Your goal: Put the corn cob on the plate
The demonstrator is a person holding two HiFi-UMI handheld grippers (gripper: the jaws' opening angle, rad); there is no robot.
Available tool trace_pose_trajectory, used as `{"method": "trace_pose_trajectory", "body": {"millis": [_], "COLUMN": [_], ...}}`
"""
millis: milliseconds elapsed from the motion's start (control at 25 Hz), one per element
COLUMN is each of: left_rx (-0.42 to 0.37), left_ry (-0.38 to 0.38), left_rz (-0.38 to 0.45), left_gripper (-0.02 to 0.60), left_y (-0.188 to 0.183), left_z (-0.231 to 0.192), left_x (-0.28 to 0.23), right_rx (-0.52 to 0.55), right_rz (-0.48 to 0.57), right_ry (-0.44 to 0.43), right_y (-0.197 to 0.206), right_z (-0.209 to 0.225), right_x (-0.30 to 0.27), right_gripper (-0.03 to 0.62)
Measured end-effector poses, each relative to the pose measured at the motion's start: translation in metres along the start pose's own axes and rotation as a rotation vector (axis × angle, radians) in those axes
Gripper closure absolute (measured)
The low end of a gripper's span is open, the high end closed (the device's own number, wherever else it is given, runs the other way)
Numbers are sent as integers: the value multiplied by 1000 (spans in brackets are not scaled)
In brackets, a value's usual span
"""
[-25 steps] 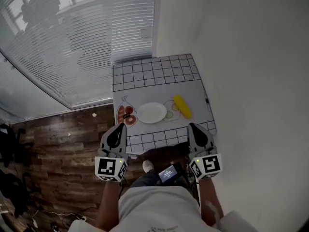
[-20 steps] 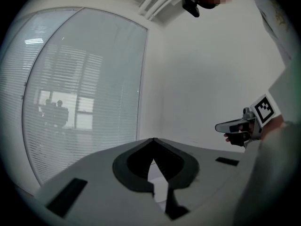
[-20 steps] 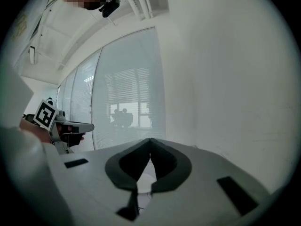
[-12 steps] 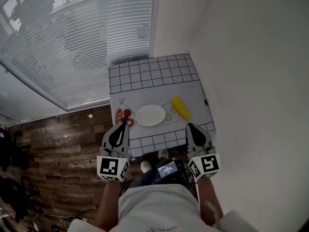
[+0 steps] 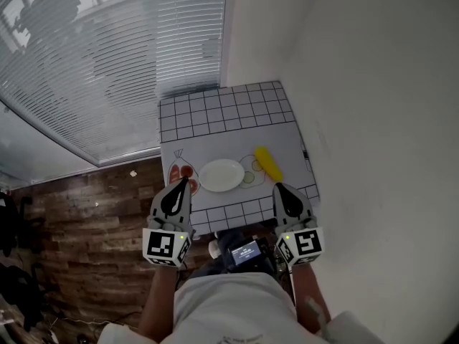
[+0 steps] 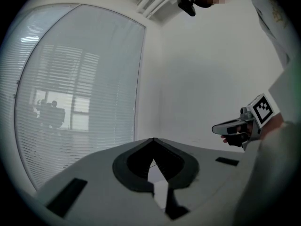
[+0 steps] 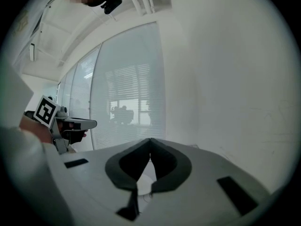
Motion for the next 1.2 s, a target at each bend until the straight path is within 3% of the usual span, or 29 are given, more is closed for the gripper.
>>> {"method": "trace_pose_trajectory", "body": {"millis": [840, 1200], "left_rx": [-16, -33], "left_ry": [161, 230], "left_rz": [-97, -136], "left_gripper": [574, 574], "left_y": [23, 31], "left_z": [11, 23], "left_x": [-87, -123], "right_rx": [-71, -53], "right_rz": [-106, -182], "right_ry": [101, 118], "right_y": [47, 74], "right_z": [50, 62], "right_x": [-34, -38], "right_gripper": [586, 586]}}
Point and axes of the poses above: the fingertips, and each gripper's own axes: x backward along the fingers, z to its right, y out of its underside, the point moved 4 cm from there along x, backward along the fingers, and after that the axes turned 5 degrees about y, right-handed, at the moved point
